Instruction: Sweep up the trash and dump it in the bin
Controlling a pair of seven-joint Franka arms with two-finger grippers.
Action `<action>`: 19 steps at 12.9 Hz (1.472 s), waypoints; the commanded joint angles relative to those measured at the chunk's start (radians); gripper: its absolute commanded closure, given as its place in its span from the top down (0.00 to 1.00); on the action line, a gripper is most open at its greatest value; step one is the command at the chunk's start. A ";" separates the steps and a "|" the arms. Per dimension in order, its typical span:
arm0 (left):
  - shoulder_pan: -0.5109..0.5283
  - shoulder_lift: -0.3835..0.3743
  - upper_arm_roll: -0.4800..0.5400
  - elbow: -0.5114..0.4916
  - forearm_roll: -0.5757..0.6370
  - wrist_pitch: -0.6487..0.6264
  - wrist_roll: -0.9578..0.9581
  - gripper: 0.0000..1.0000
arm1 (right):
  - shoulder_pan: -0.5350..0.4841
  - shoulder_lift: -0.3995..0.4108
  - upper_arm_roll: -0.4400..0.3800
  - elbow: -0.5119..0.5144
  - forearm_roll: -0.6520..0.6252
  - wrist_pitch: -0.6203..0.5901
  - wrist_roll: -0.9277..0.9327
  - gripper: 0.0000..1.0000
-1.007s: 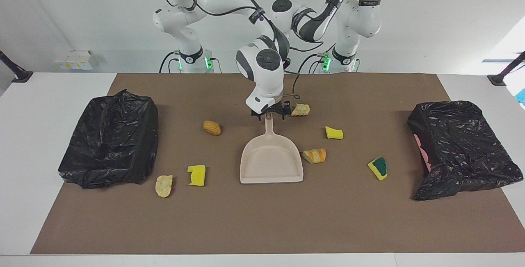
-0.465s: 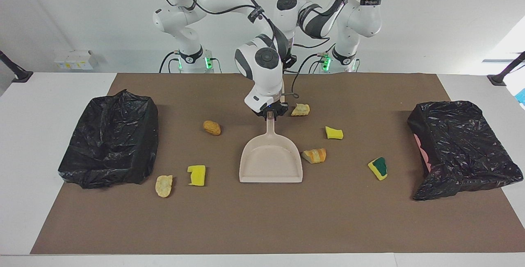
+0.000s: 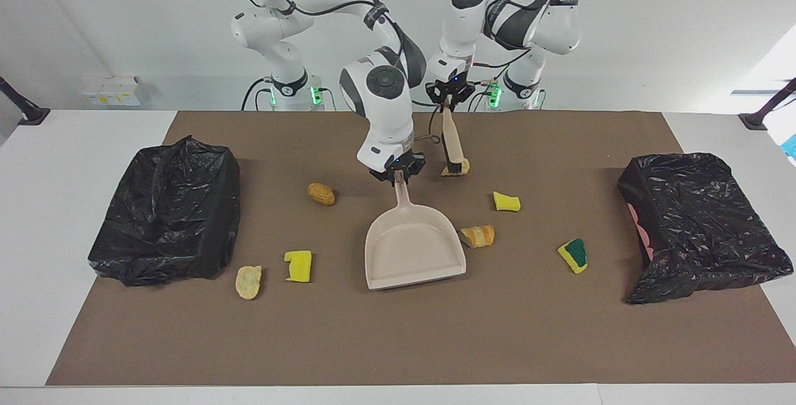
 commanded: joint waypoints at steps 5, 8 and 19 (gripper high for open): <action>0.311 0.157 -0.006 0.216 0.072 -0.060 0.318 0.00 | -0.101 -0.081 0.007 -0.014 -0.172 -0.136 -0.638 0.00; 0.467 0.228 -0.004 0.285 0.085 -0.054 0.489 0.00 | -0.136 -0.078 0.005 -0.014 -0.240 -0.145 -0.885 0.00; 0.821 0.530 -0.004 0.489 0.174 0.052 0.912 0.00 | -0.135 0.187 0.018 0.285 -0.481 -0.245 -1.245 0.00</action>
